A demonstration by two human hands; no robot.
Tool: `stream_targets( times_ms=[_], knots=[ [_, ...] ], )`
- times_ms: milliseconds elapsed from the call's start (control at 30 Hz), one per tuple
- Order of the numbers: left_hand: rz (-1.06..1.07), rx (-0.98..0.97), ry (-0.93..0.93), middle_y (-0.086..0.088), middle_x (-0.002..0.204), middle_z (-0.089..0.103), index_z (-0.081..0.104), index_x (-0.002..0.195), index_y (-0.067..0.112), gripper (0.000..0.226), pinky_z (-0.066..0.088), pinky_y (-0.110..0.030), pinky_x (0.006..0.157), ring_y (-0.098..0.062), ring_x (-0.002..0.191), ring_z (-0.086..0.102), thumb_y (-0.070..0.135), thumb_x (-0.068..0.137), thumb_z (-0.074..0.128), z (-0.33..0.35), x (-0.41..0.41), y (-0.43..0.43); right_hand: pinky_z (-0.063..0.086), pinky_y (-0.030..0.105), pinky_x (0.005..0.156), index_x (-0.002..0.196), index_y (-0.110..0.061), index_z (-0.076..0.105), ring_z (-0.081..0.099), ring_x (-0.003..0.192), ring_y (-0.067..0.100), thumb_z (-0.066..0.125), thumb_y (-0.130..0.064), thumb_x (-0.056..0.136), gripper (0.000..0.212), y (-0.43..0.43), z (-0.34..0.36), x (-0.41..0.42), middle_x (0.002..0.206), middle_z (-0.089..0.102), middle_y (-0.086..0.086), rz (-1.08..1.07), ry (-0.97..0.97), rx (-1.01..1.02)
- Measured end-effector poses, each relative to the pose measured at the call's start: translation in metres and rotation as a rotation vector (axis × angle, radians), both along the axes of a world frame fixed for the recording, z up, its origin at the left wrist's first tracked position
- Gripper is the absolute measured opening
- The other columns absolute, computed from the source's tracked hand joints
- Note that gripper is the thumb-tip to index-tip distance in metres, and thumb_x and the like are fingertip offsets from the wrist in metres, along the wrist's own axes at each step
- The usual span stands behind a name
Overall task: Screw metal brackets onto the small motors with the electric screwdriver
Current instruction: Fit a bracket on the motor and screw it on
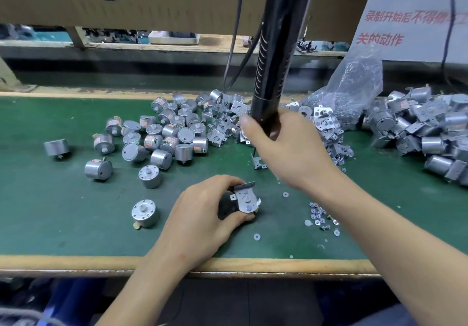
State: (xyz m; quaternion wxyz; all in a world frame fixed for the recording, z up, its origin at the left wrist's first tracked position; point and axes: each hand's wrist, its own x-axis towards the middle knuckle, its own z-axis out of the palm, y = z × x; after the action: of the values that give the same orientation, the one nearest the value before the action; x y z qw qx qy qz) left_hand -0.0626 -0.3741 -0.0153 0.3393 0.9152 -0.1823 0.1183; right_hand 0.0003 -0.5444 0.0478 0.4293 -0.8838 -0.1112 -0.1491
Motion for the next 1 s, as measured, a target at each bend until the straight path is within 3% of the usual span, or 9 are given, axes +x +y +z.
stream_targets(
  times_ms=[100,233,333,400,533,633,800,900,1000],
  knots=[
    [-0.002,-0.028,-0.047,0.034,0.087,0.053,0.063,0.110,0.031,0.042,0.033,-0.003,0.069,0.017,0.075,0.048,0.034,0.075,0.085,0.002,-0.001,0.000,0.051,0.023,0.066,0.074,-0.012,0.070,0.062,0.064,0.008,0.060,-0.059,0.093,0.052,-0.013,-0.005,-0.009,0.059,0.068,-0.003,-0.036,0.134,-0.205],
    [0.005,-0.068,-0.136,0.037,0.089,0.051,0.062,0.111,0.027,0.044,0.033,-0.002,0.070,0.015,0.075,0.048,0.022,0.073,0.083,0.007,-0.006,-0.002,0.058,0.035,0.071,0.087,-0.023,0.072,0.069,0.068,0.003,0.061,-0.070,0.086,0.048,-0.022,-0.011,-0.030,0.076,0.075,-0.007,0.179,0.378,-0.175],
    [0.016,-0.112,-0.203,0.037,0.088,0.049,0.063,0.112,0.023,0.045,0.035,-0.004,0.067,0.001,0.066,0.048,0.018,0.069,0.076,0.010,-0.009,-0.007,0.061,0.049,0.079,0.113,-0.018,0.065,0.074,0.078,0.023,0.072,-0.046,0.092,0.036,-0.028,-0.019,-0.044,0.086,0.072,-0.003,0.373,0.562,0.023],
    [0.009,-0.126,-0.240,0.036,0.089,0.049,0.063,0.115,0.022,0.048,0.035,-0.004,0.067,0.001,0.066,0.047,0.018,0.069,0.076,0.010,-0.011,-0.012,0.058,0.047,0.078,0.115,-0.017,0.063,0.070,0.075,0.025,0.073,-0.034,0.094,0.029,-0.035,-0.019,-0.051,0.081,0.068,-0.001,0.401,0.600,0.134],
    [0.033,-0.224,-0.253,0.029,0.107,0.060,0.056,0.126,0.021,0.055,0.038,-0.005,0.070,0.004,0.070,0.052,0.033,0.075,0.075,0.011,-0.015,-0.019,0.055,0.022,0.066,0.105,-0.007,0.070,0.066,0.069,0.013,0.071,-0.025,0.094,0.022,-0.066,0.006,-0.043,0.085,0.075,0.007,0.297,0.529,0.572],
    [0.061,-0.254,-0.221,0.024,0.107,0.063,0.056,0.123,0.025,0.047,0.039,-0.008,0.064,-0.001,0.065,0.052,0.038,0.083,0.075,0.011,-0.016,-0.020,0.054,0.018,0.062,0.090,-0.008,0.069,0.062,0.067,0.010,0.069,-0.030,0.090,0.021,-0.114,0.029,-0.020,0.081,0.071,0.003,0.094,0.389,0.953],
    [0.059,-0.192,-0.173,0.027,0.098,0.060,0.060,0.119,0.024,0.040,0.037,-0.006,0.063,0.006,0.061,0.050,0.035,0.084,0.076,0.009,-0.018,-0.026,0.047,0.017,0.051,0.080,-0.010,0.052,0.055,0.055,0.009,0.050,-0.022,0.106,0.029,-0.197,0.045,0.010,0.090,0.065,0.009,-0.307,0.155,1.568],
    [0.059,-0.143,-0.147,0.025,0.090,0.057,0.061,0.116,0.026,0.038,0.036,-0.004,0.068,0.008,0.065,0.050,0.035,0.082,0.075,0.006,-0.019,-0.028,0.047,0.019,0.054,0.091,-0.002,0.059,0.058,0.053,0.014,0.029,-0.044,0.111,0.055,-0.229,0.051,0.012,0.091,0.075,0.012,-0.329,0.006,1.806],
    [0.138,0.007,-0.184,0.019,0.097,0.056,0.063,0.113,0.025,0.033,0.039,-0.015,0.079,-0.003,0.082,0.055,0.035,0.084,0.073,0.005,-0.018,-0.023,0.048,0.019,0.055,0.109,0.000,0.070,0.059,0.051,0.012,0.028,-0.050,0.110,0.065,-0.228,0.052,0.013,0.086,0.078,0.009,-0.294,0.000,1.773]
  ],
)
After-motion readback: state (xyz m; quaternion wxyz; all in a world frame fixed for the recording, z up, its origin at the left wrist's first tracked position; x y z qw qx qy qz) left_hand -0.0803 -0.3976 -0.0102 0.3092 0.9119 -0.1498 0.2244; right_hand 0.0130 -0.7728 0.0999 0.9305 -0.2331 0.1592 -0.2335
